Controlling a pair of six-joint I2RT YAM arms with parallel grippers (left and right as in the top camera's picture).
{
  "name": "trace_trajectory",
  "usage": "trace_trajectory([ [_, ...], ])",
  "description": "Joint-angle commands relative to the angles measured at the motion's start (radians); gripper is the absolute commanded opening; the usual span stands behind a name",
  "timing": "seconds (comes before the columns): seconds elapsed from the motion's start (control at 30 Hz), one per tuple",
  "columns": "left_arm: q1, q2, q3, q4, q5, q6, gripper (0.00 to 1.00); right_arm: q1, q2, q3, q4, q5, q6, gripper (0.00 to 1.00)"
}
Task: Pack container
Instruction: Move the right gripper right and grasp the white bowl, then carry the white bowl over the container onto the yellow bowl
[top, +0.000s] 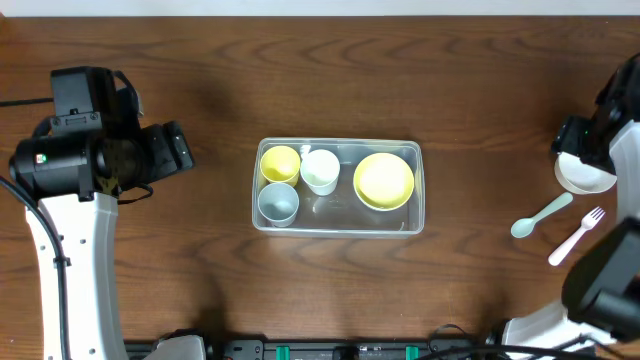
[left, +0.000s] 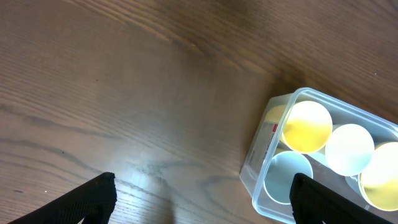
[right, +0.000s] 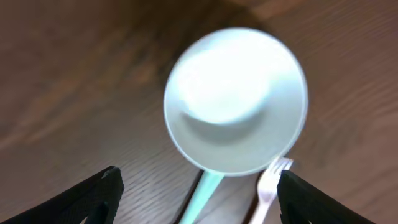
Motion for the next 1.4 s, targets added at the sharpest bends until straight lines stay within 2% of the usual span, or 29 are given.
trace_trajectory([
  [0.0, 0.005, 0.006, -0.001, -0.005, -0.001, -0.009, 0.89, -0.01, 0.08, -0.005, 0.009, -0.009, -0.023, 0.81],
  [0.23, 0.005, 0.006, -0.001, -0.005, -0.001, -0.009, 0.89, -0.01, 0.221, -0.005, 0.016, -0.045, -0.023, 0.8],
  [0.4, 0.005, 0.006, -0.001, -0.005, -0.001, -0.009, 0.89, -0.01, 0.248, -0.005, 0.019, -0.045, -0.023, 0.65],
  [0.53, 0.005, 0.006, -0.001, -0.005, -0.001, -0.009, 0.89, -0.01, 0.245, -0.003, 0.026, -0.045, -0.022, 0.46],
  [0.8, 0.005, 0.006, -0.001, -0.008, -0.001, -0.009, 0.89, -0.009, 0.245, 0.02, 0.016, -0.046, -0.014, 0.24],
  [0.97, 0.005, 0.006, -0.001, -0.008, -0.001, -0.009, 0.89, 0.005, 0.244, 0.087, -0.034, -0.046, -0.014, 0.16],
  [1.1, 0.005, 0.006, -0.001, -0.008, -0.001, -0.009, 0.89, 0.023, 0.244, 0.148, -0.087, -0.06, -0.015, 0.01],
  [1.37, 0.005, 0.006, -0.001, -0.008, -0.001, -0.009, 0.89, 0.123, 0.211, 0.28, -0.207, -0.084, -0.03, 0.01],
])
